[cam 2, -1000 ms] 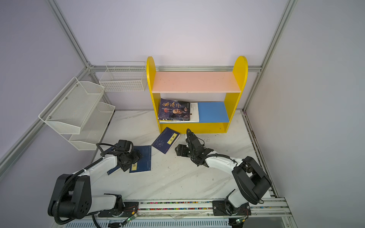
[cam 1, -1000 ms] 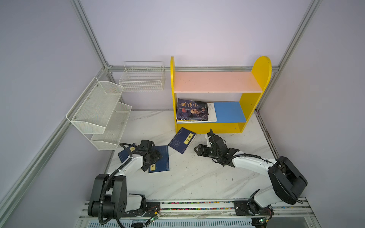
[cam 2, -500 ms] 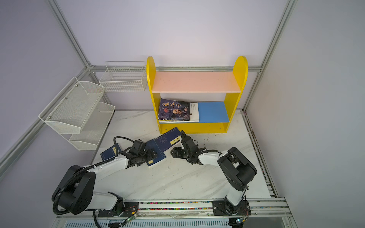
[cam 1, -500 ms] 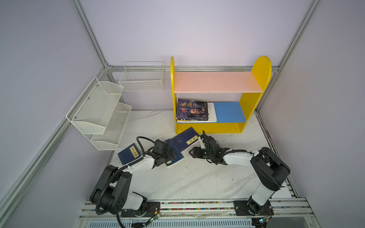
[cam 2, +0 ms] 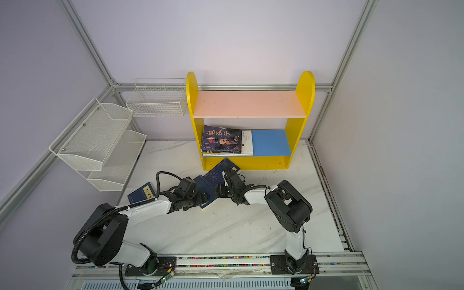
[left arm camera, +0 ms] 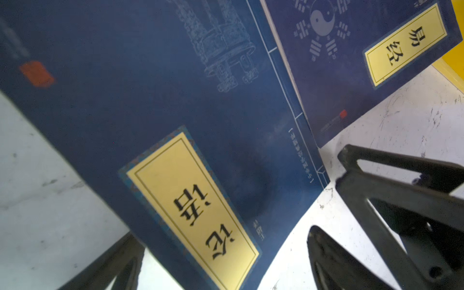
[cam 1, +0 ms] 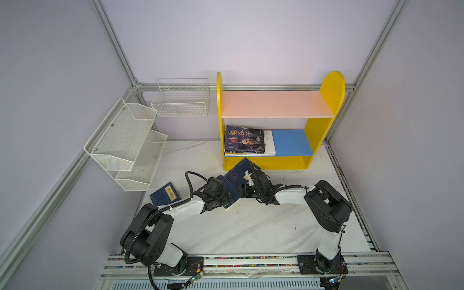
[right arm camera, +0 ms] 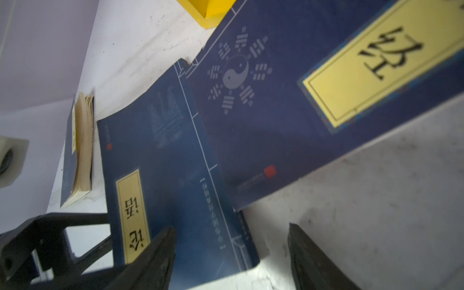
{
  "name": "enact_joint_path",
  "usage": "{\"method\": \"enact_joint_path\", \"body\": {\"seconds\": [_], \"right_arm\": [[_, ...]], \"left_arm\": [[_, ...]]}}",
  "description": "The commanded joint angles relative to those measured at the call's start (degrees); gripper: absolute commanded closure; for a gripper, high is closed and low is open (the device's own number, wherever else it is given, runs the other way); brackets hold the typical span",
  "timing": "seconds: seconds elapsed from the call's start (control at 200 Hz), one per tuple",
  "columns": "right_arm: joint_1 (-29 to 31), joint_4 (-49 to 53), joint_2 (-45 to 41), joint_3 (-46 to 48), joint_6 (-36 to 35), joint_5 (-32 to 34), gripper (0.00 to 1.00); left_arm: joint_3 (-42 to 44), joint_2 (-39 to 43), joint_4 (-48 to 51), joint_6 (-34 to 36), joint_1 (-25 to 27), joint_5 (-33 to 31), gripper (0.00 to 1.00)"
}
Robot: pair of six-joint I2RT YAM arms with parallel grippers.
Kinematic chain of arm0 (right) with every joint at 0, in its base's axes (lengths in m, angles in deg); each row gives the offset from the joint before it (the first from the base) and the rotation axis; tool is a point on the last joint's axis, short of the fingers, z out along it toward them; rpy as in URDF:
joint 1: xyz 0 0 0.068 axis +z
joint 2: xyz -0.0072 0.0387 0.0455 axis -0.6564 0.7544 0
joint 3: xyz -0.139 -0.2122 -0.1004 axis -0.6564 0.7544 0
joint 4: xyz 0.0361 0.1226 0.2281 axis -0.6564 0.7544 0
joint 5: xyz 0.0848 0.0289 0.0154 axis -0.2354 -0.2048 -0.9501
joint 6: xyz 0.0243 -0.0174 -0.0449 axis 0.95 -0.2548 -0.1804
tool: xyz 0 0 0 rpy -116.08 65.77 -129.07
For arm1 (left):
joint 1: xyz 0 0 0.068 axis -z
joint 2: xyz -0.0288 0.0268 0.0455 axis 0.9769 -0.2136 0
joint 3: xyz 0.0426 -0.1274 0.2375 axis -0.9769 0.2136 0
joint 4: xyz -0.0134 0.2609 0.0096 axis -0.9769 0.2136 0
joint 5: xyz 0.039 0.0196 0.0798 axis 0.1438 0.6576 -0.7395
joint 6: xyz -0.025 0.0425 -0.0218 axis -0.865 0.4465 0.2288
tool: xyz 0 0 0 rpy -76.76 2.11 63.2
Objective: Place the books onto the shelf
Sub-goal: 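Grip the blue yellow-labelled book's edges with both grippers from opposite sides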
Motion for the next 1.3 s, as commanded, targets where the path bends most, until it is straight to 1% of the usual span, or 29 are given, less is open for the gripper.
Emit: {"method": "enact_joint_path", "body": {"seconds": [0.0,0.09,0.185,0.3,0.345,0.46,0.585,0.605,0.685,0.74,0.825,0.88,0.975,1.075,1.2,1.215,1.295], "right_arm": [[0.73,0.92,3.96,-3.45,-2.68,0.35,0.30],[2.58,1.69,5.39,-4.44,-2.95,-0.34,0.31],[5.25,1.93,5.75,-4.10,-2.86,-0.83,0.32],[8.33,2.57,5.29,-3.40,-2.53,-0.37,0.34],[9.24,2.75,4.92,-3.21,-2.21,-0.93,0.36],[12.03,2.90,1.90,-1.90,-1.68,-1.94,0.39],[14.73,4.36,-3.12,0.00,-2.15,-1.54,0.42],[14.78,4.82,-3.78,0.23,-2.11,-1.57,0.43],[14.70,6.65,-5.60,1.23,-1.25,-1.39,0.42],[14.70,7.65,-6.22,1.79,-0.16,-0.22,0.42],[14.56,8.57,-5.72,1.63,1.97,2.44,0.41],[14.50,8.64,-4.71,0.70,3.21,3.56,0.39],[14.04,9.95,-1.45,-2.40,4.75,3.97,0.35],[13.93,12.91,2.33,-6.00,5.58,5.36,0.35],[13.48,15.04,5.19,-8.18,7.68,6.12,0.34],[13.31,15.62,5.66,-8.51,7.97,6.05,0.34],[13.17,15.87,7.28,-9.42,7.71,3.39,0.34]], "left_arm": [[0.80,-0.96,9.96,-3.77,-0.09,-0.01,0.00],[2.20,0.64,9.31,-5.63,-1.25,-0.44,0.00],[4.88,2.09,5.48,-7.70,-3.64,1.40,0.00],[6.26,1.85,3.77,-7.97,-6.04,1.99,0.00],[6.60,1.26,3.33,-7.66,-6.96,3.11,0.00],[7.75,0.77,3.74,-7.18,-7.25,5.84,0.00],[11.07,2.90,3.65,-7.00,-7.21,8.55,0.01],[11.59,5.46,3.65,-6.83,-7.16,9.04,0.01],[12.70,9.23,4.54,-5.19,-7.15,10.59,0.01],[12.42,11.56,7.15,-3.78,-7.19,9.66,0.01],[10.57,14.17,13.51,-1.92,-7.60,4.53,0.00],[9.76,14.74,14.95,-0.83,-8.77,2.47,0.00],[8.79,13.32,14.44,0.03,-11.66,1.86,0.00],[7.59,9.05,11.63,1.04,-13.64,2.65,0.00],[4.21,3.96,9.15,2.41,-13.92,5.16,0.01],[3.84,1.97,8.93,2.67,-13.94,5.46,0.02],[2.64,-0.27,7.94,3.28,-13.91,6.60,0.04]]}}
